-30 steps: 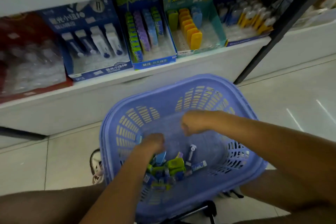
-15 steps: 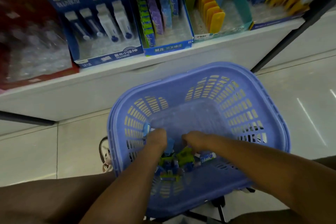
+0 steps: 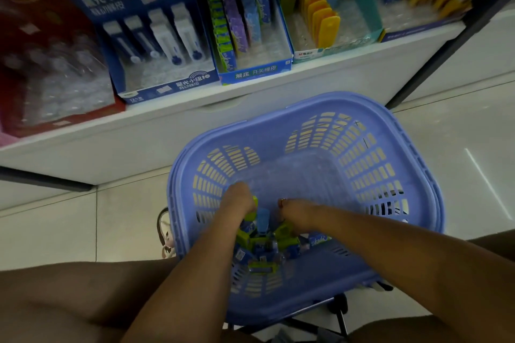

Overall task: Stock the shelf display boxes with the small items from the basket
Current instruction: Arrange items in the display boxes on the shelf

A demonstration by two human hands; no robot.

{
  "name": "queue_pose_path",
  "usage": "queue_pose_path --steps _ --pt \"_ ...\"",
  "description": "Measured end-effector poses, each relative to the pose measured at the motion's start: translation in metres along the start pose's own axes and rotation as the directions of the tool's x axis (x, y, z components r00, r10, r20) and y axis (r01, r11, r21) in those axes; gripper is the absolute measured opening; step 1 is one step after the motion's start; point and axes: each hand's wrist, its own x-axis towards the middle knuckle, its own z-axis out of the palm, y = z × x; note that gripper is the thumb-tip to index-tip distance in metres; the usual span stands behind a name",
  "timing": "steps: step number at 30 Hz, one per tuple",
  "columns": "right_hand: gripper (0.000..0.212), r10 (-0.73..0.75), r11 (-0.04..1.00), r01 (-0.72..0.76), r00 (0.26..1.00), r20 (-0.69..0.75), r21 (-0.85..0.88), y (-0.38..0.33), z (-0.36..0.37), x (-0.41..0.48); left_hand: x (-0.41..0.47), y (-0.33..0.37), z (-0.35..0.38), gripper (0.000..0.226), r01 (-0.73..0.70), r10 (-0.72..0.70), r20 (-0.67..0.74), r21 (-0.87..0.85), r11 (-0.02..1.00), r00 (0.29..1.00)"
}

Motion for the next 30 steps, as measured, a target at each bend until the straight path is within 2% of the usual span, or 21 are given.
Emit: queue_pose_path --steps 4,6,7,9,11,13,16,19,21,23,25,27,28,30 --pt "0.035 0.048 0.999 -0.048 0.999 0.006 0.01 0.007 -0.009 -0.002 -0.006 0.011 -0.037 0.024 -0.047 0.043 -0.025 -0.229 0.972 0.999" --pt "0.031 0.099 0.989 -0.096 0.995 -0.014 0.111 0.011 -0.016 -0.008 -0.012 0.016 -0.048 0.021 -0.067 0.071 -0.005 -0.419 0.905 0.997" --pt "0.029 0.129 0.975 -0.118 0.991 -0.042 0.19 0.014 -0.023 -0.013 -0.015 0.018 -0.052 0.015 -0.064 0.069 -0.012 -0.549 0.833 0.998" --pt "0.028 0.149 0.93 -0.126 0.988 -0.041 0.345 0.02 -0.045 -0.024 -0.026 0.022 -0.06 0.01 -0.058 0.049 -0.035 -0.794 0.605 0.998" --pt "0.022 0.094 0.841 -0.105 0.994 0.048 0.531 0.024 -0.075 -0.04 -0.04 0.027 -0.067 0.014 -0.081 0.074 -0.056 -0.909 0.409 0.996" --pt "0.025 0.034 0.714 -0.073 0.997 0.07 0.696 0.027 -0.109 -0.064 -0.052 0.032 -0.075 0.014 -0.1 0.089 -0.078 -0.951 0.292 0.993" --pt "0.022 -0.033 0.553 0.089 0.996 -0.085 0.828 0.03 -0.156 -0.102 -0.067 0.042 -0.09 0.022 -0.133 0.073 -0.121 -0.972 0.192 0.99" --pt "0.03 -0.005 0.478 0.267 0.953 -0.302 0.837 0.028 -0.191 -0.137 -0.082 0.052 -0.103 0.03 -0.153 0.163 -0.131 -0.98 0.13 0.978" --pt "0.023 0.023 0.408 0.34 0.924 -0.382 0.847 0.027 -0.206 -0.153 -0.092 0.061 -0.11 0.032 -0.163 0.277 -0.13 -0.982 0.099 0.952" --pt "0.019 0.052 0.381 0.396 0.893 -0.447 0.835 0.024 -0.216 -0.16 -0.098 0.071 -0.116 0.03 -0.207 0.339 -0.18 -0.978 0.042 0.923" --pt "0.024 0.126 0.404 0.441 0.841 -0.526 0.801 0.022 -0.223 -0.162 -0.103 0.077 -0.122 0.025 -0.278 0.332 -0.277 -0.959 -0.046 0.902" --pt "0.035 0.23 0.415 0.477 0.769 -0.597 0.775 0.022 -0.231 -0.161 -0.105 0.079 -0.127 0.021 -0.352 0.3 -0.362 -0.932 -0.091 0.882" --pt "0.039 0.3 0.399 0.503 0.719 -0.627 0.767 0.023 -0.235 -0.16 -0.105 0.079 -0.129 0.02 -0.374 0.282 -0.388 -0.921 -0.107 0.877" --pt "0.039 0.453 0.379 0.57 0.573 -0.683 0.729 0.027 -0.244 -0.162 -0.106 0.078 -0.134 0.021 -0.381 0.233 -0.405 -0.913 -0.144 0.884"
